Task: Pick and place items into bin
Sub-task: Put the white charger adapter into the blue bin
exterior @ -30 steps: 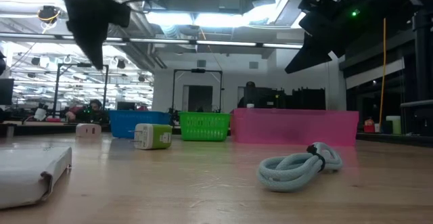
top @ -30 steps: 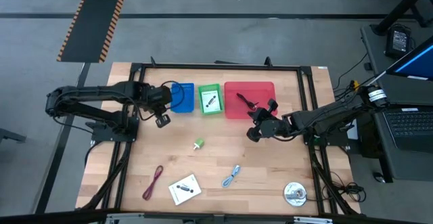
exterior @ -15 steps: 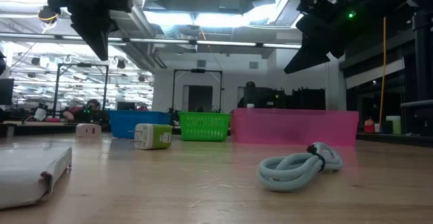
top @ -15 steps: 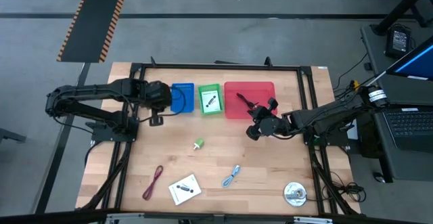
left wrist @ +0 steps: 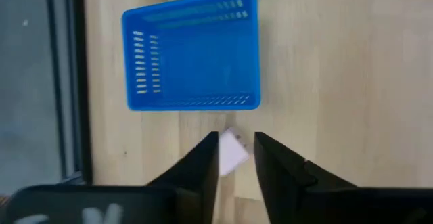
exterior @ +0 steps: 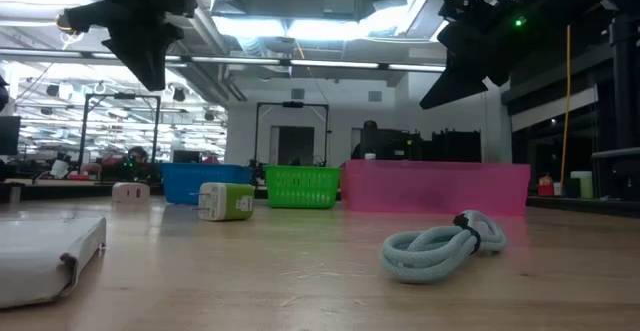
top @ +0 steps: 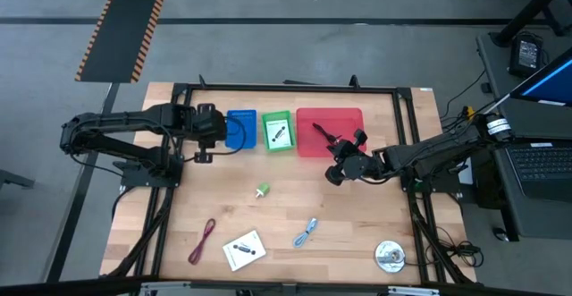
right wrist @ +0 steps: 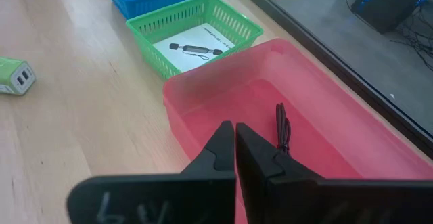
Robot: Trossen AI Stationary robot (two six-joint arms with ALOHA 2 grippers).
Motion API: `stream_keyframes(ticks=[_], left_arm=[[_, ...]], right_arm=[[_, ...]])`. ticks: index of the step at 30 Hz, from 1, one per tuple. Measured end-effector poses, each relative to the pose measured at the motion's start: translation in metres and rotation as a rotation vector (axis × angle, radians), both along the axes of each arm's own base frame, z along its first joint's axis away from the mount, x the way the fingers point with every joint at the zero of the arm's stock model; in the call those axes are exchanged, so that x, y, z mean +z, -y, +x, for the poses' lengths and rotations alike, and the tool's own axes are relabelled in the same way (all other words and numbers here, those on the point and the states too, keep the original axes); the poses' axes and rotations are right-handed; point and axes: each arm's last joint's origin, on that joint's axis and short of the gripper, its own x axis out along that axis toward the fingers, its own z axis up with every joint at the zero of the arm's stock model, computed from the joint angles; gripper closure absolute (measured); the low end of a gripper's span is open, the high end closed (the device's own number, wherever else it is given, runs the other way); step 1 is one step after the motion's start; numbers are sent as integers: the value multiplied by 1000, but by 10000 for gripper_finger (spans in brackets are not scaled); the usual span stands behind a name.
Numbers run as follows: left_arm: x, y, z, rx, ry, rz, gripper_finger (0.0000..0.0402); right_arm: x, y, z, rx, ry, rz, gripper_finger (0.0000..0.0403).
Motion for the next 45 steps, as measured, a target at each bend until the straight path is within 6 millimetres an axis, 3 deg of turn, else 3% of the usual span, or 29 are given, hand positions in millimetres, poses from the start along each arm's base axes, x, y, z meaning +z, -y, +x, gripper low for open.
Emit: stream_keyframes(ticks=[5, 10, 17, 23, 36, 45], left_arm=[[-1, 0, -3, 8, -37, 10, 256], [-7, 0, -6, -10, -97, 7, 232], [-42, 0, -17, -70, -278, 80, 226], [-61, -2, -21, -94, -350, 159, 226], [-84, -3, -18, -180, -346, 236, 196], [-99, -10, -22, -208, -356, 192, 196]], right_arm=[[0, 0, 0, 0, 0, 0, 402], [-1, 0, 0, 3, -8, -5, 402], [-8, -1, 6, 24, -37, -30, 402], [-9, -3, 14, 63, -27, -72, 402], [-9, -3, 14, 66, -28, -76, 402], [-9, -3, 14, 64, -25, -73, 402]])
